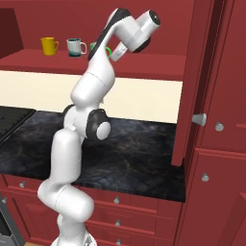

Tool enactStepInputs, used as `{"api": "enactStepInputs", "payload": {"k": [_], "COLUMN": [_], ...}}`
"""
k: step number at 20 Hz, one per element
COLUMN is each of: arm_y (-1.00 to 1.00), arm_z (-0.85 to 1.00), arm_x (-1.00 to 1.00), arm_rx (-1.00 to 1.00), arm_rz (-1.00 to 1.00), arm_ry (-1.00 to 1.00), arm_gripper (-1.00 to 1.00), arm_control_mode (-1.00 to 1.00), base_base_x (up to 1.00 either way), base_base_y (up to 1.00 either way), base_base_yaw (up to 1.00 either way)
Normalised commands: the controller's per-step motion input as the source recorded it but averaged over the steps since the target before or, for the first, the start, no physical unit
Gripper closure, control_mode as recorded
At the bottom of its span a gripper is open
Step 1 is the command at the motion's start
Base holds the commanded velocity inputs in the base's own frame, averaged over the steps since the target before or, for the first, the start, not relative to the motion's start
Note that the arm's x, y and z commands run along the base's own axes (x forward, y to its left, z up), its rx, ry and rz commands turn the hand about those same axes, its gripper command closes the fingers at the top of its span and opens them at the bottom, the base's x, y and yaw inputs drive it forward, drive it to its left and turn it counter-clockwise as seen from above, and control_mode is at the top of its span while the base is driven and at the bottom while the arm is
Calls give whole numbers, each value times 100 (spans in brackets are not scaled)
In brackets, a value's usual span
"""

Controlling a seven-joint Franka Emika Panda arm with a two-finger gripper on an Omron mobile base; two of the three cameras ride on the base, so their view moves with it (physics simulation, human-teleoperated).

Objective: Pick the mug on the counter and place it in the cabinet with the handle facing the right, like the mugs already inside.

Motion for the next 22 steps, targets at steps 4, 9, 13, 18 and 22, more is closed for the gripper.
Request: {"api": "enactStepInputs", "payload": {"k": [4,9,13,18,22], "arm_y": [-18,-13,-1,13,54], "arm_z": [0,-3,-1,-14,-62], "arm_x": [-58,-87,-100,-100,-100], "arm_rx": [0,0,9,20,15], "arm_rz": [0,-1,-8,-18,-24], "arm_ry": [-11,-12,-15,-21,-21], "arm_gripper": [-100,-100,-100,-100,-100], "arm_control_mode": [-100,-100,-100,-100,-100], "base_base_x": [0,0,0,0,0], "base_base_y": [0,0,0,0,0], "base_base_yaw": [0,0,0,0,0]}}
